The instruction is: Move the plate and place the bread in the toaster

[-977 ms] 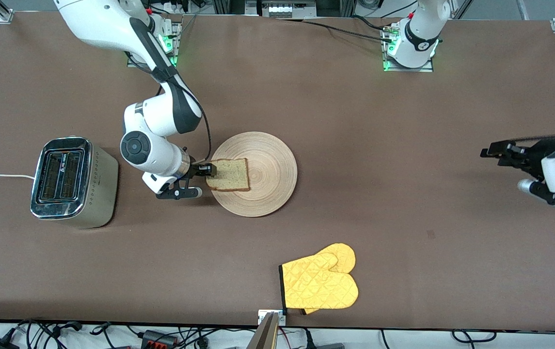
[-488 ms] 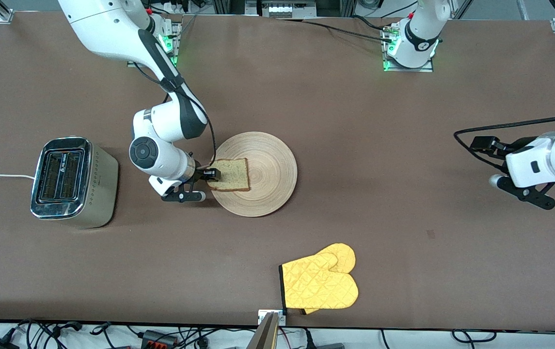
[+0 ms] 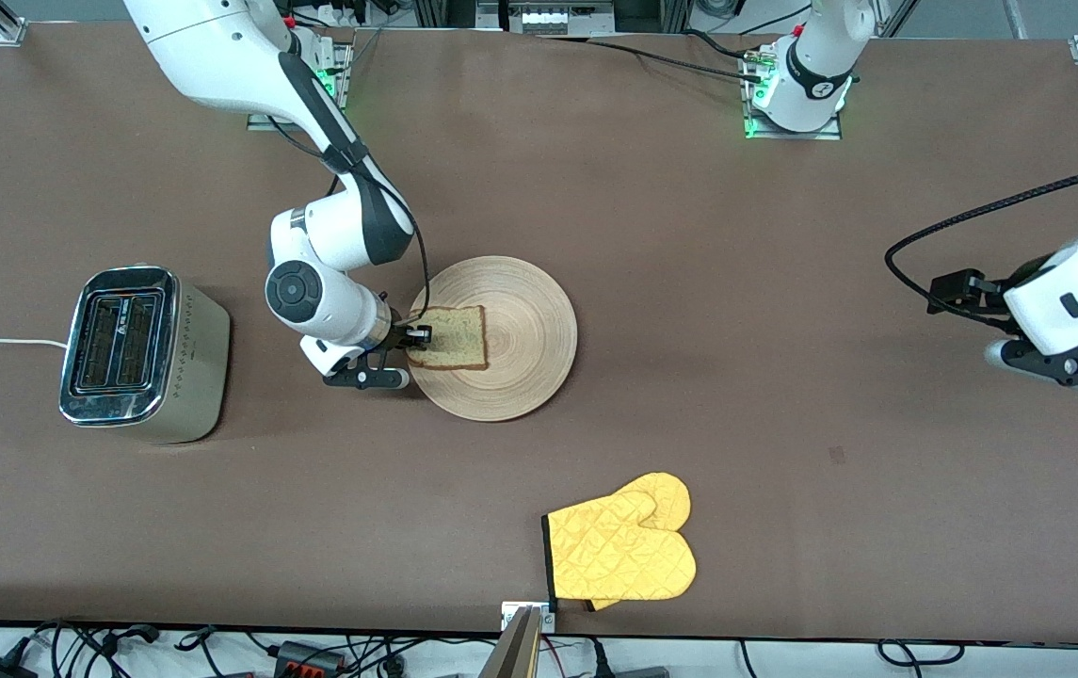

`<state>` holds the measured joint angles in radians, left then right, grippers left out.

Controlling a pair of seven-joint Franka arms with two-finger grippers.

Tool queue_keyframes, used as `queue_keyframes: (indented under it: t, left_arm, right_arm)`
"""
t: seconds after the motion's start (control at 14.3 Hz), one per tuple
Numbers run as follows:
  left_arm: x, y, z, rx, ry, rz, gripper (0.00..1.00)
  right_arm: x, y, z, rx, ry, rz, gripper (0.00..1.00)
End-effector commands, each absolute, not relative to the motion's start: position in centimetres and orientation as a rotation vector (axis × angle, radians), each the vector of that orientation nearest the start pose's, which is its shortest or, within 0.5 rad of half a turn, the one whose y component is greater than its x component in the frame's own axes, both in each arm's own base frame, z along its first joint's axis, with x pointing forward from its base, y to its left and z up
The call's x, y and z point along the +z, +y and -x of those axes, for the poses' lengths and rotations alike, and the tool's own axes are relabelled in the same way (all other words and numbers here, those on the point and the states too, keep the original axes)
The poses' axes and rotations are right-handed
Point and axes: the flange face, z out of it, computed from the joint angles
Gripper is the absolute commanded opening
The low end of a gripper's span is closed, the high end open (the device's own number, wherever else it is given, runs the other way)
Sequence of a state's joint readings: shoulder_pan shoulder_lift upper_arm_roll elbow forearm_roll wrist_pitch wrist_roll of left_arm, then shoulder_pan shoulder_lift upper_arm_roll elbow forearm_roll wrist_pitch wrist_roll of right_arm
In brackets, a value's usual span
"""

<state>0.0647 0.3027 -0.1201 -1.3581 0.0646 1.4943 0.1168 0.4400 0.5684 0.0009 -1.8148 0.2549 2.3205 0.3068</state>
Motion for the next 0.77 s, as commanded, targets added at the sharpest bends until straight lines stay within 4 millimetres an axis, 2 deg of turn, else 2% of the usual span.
queue_keyframes:
  t: [0.0,0.07,0.28,0.49,0.63,0.7]
  left_arm:
    - [53.6,-2.3,-60.9,0.213,-0.015,3.050,1.00]
    - [53.9,-2.8,-60.8,0.203,-0.059,3.044,1.00]
    - [54.4,-2.7,-60.2,0.166,-0.064,3.027,1.00]
    - [54.2,-2.8,-57.2,0.036,-0.072,3.047,1.00]
    - [54.1,-3.3,-56.1,0.045,-0.092,3.081,1.00]
    - [53.9,-3.6,-56.1,0.062,-0.085,3.085,1.00]
  right_arm:
    - [23.4,28.0,-59.1,0.162,0.089,2.970,0.20]
    - [24.4,28.2,-59.5,0.168,0.085,2.967,0.15]
    - [26.3,28.0,-60.6,0.194,0.077,2.966,0.13]
    - [27.3,27.6,-60.9,0.182,0.083,2.963,0.13]
    - [30.3,26.9,-61.1,0.174,0.077,2.962,0.04]
    - [32.5,25.5,-61.6,0.183,0.094,2.962,0.00]
